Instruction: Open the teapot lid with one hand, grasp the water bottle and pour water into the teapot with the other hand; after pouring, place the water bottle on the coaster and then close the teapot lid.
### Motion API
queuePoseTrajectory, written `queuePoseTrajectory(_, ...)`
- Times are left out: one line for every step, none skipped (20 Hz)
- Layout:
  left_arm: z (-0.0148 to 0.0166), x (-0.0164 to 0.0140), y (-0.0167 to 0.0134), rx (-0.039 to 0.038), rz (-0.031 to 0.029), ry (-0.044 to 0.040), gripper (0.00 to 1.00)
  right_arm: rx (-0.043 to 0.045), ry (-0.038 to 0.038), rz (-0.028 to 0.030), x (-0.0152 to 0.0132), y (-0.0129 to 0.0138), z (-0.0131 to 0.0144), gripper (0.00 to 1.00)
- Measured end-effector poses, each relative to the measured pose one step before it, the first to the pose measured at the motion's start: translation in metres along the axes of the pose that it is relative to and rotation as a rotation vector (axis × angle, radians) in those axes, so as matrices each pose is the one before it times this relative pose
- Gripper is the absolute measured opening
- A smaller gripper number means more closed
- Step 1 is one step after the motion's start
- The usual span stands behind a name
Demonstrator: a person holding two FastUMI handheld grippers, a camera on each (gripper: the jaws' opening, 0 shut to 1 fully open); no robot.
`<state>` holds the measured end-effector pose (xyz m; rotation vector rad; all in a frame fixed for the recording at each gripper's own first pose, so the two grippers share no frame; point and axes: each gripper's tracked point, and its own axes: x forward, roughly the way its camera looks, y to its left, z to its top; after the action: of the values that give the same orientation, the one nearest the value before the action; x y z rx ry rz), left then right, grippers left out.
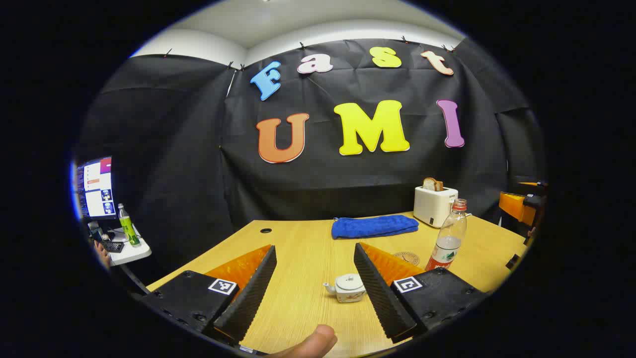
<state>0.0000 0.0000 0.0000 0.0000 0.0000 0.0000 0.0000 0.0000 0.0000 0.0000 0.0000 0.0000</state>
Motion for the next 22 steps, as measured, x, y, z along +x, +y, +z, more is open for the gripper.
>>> queuePoseTrajectory(0.00109,-0.00139,0.00448,-0.00627,0.00859,-0.00114,0.98,0.00681,0.00650,0.01857,-0.00051,0.00426,-0.00141,0.95)
queuePoseTrajectory(0.00154,0.00017,-0.00045,-0.01689,-0.00154,-0.00158,0.98,0.00496,-0.00057,0.01077,-0.00088,0.00205,-0.00023,0.95)
queuePoseTrajectory(0.00034,-0.00245,-0.00182,-0.02312,-0.00341,-0.00263,0.99,-0.00093,-0.00830,-0.00459,-0.00114,-0.00160,0.00365,0.95)
queuePoseTrajectory(-0.00089,0.00021,-0.00317,-0.01948,-0.01013,0.00471,0.98,-0.00619,-0.01187,-0.00483,-0.00183,-0.00167,0.00238,0.95)
queuePoseTrajectory(-0.00174,-0.00006,-0.00262,-0.00778,-0.01225,0.00714,0.98,-0.01185,-0.00696,-0.00149,-0.00153,0.00002,0.00122,0.95)
queuePoseTrajectory(-0.00188,-0.00064,0.00079,0.00407,-0.00114,0.00600,0.99,-0.01213,-0.00548,-0.00020,-0.00052,0.00087,0.00008,0.97)
queuePoseTrajectory(-0.00034,0.00054,0.00232,0.00760,0.00990,0.00020,0.99,-0.00812,-0.00055,-0.00047,-0.00171,0.00104,0.00053,0.97)
queuePoseTrajectory(0.00042,0.00020,0.00166,0.00665,0.00530,-0.00049,0.98,-0.00114,0.00013,0.00460,-0.00085,0.00119,-0.00043,0.95)
queuePoseTrajectory(-0.00098,-0.00004,-0.00057,0.00365,-0.00009,0.00137,0.98,0.00269,-0.00163,0.00968,-0.00147,0.00304,0.00157,0.95)
queuePoseTrajectory(-0.00022,-0.00030,-0.00120,-0.00013,-0.00182,0.00178,0.98,-0.00142,-0.00147,0.00916,-0.00072,0.00181,-0.00010,0.95)
queuePoseTrajectory(-0.00086,-0.00012,-0.00096,-0.00099,-0.00260,0.00521,0.99,-0.00750,-0.00087,0.00208,-0.00014,0.00087,0.00071,0.95)
queuePoseTrajectory(-0.00135,0.00041,-0.00121,-0.00181,-0.00253,0.00444,0.99,-0.00816,-0.00257,-0.00343,0.00000,-0.00118,0.00009,0.95)
queuePoseTrajectory(-0.00062,0.00045,-0.00092,-0.00124,-0.00455,0.00121,0.99,-0.00737,-0.00169,-0.00536,0.00055,-0.00146,0.00051,0.95)
queuePoseTrajectory(-0.00046,0.00000,-0.00091,0.00148,-0.00336,0.00043,0.99,-0.00669,0.00144,-0.00325,-0.00028,-0.00073,-0.00101,0.95)
queuePoseTrajectory(-0.00023,-0.00064,-0.00053,0.00171,0.00020,0.00061,0.99,-0.00095,0.00233,-0.00222,0.00055,-0.00067,-0.00022,0.95)
queuePoseTrajectory(0.00007,-0.00031,-0.00024,0.00224,-0.00034,-0.00031,0.99,0.00296,0.00339,-0.00129,-0.00027,-0.00014,-0.00121,0.95)
queuePoseTrajectory(0.00033,0.00002,-0.00153,0.00260,-0.00295,0.00032,0.98,0.00276,0.00344,0.00185,-0.00075,0.00024,-0.00137,0.95)
queuePoseTrajectory(-0.00015,0.00057,0.00024,0.00122,-0.00094,0.00035,0.99,0.00248,0.00401,0.00208,0.00140,0.00020,-0.00103,0.95)
queuePoseTrajectory(-0.00010,0.00055,0.00090,-0.00209,-0.00049,-0.00123,0.99,0.00137,0.00387,0.00220,0.00125,0.00071,-0.00005,0.95)
queuePoseTrajectory(0.00187,-0.00076,-0.00113,-0.00272,-0.00255,-0.00250,0.98,-0.00048,0.00338,0.00174,0.00017,0.00107,-0.00129,0.95)
queuePoseTrajectory(0.00203,-0.00045,-0.00125,-0.00340,-0.00438,-0.00692,0.98,-0.00155,0.00135,0.00021,-0.00080,0.00067,-0.00020,0.95)
queuePoseTrajectory(0.00150,0.00129,-0.00113,-0.00197,-0.00314,-0.00464,0.98,-0.00225,0.00155,0.00010,0.00124,0.00032,-0.00064,0.95)
